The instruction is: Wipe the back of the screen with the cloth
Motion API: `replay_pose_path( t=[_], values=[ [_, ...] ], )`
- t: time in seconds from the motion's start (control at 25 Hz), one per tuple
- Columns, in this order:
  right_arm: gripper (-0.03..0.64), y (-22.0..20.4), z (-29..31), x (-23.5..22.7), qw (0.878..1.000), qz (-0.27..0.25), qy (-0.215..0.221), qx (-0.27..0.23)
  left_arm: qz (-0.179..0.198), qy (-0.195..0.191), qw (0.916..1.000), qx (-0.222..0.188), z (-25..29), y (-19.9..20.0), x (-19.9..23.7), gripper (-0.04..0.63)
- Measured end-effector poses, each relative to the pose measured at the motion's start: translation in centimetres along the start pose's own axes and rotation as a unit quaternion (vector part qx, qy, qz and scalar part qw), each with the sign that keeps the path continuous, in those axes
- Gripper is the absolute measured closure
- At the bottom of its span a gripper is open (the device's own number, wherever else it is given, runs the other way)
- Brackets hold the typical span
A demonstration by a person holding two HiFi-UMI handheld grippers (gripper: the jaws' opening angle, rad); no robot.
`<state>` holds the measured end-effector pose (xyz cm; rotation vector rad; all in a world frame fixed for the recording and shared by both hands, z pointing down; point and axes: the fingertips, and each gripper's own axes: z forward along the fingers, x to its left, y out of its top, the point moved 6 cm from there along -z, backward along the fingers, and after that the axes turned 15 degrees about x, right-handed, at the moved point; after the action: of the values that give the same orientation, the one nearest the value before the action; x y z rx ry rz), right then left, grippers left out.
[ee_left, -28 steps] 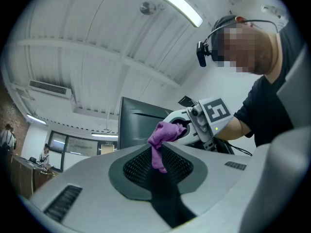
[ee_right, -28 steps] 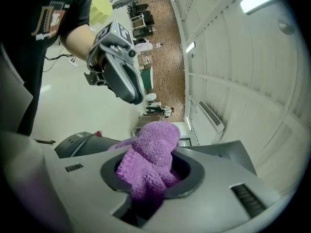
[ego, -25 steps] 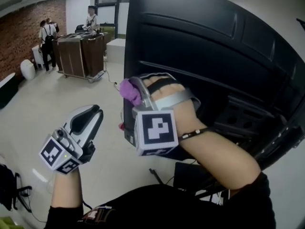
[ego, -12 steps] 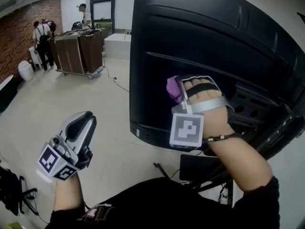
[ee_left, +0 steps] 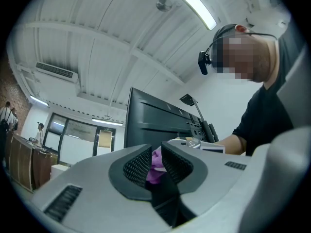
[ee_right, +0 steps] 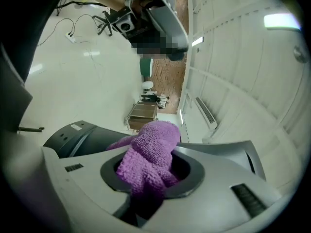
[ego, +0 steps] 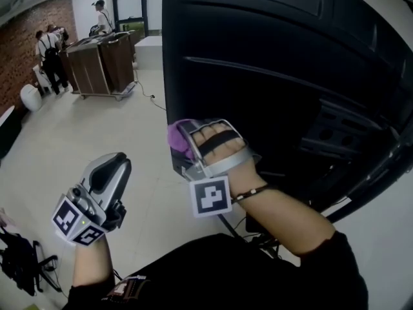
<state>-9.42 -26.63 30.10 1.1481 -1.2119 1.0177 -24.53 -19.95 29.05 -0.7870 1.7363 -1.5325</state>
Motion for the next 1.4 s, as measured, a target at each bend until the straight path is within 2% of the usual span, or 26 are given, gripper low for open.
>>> replay_pose_path(
  t=[0.16,0.32,0.48,0.68,1.04,1.4],
  values=[
    [0.502,1.0,2.4,2.2,1.000,0.007,0.023,0.000,-0.003,0.004,0.9999,0.014,-0.4,-0.3,-0.5,0.537],
    [0.499,-2.7,2.2,3.8,0.998,0.036,0.048,0.024,-0.006,0.004,0.9997,0.023,-0.3,-0.6,-0.9,0.537],
    [0.499,-7.0,0.5,4.5,0.996,0.064,0.039,0.052,-0.006,-0.010,0.9996,0.027,0.6,-0.6,-1.2,0.537],
    [0.499,-12.1,-1.6,5.2,0.993,0.073,0.006,0.095,-0.009,-0.030,0.9990,0.031,2.6,-0.6,-0.9,0.537],
    [0.499,-20.0,-5.7,5.8,0.978,0.142,-0.012,0.155,-0.014,-0.056,0.9976,0.038,5.7,-1.1,-0.5,0.537],
    [0.499,-25.4,-7.6,7.1,0.963,0.137,0.002,0.232,-0.017,-0.054,0.9977,0.037,5.7,-1.3,-0.3,0.537]
  ],
)
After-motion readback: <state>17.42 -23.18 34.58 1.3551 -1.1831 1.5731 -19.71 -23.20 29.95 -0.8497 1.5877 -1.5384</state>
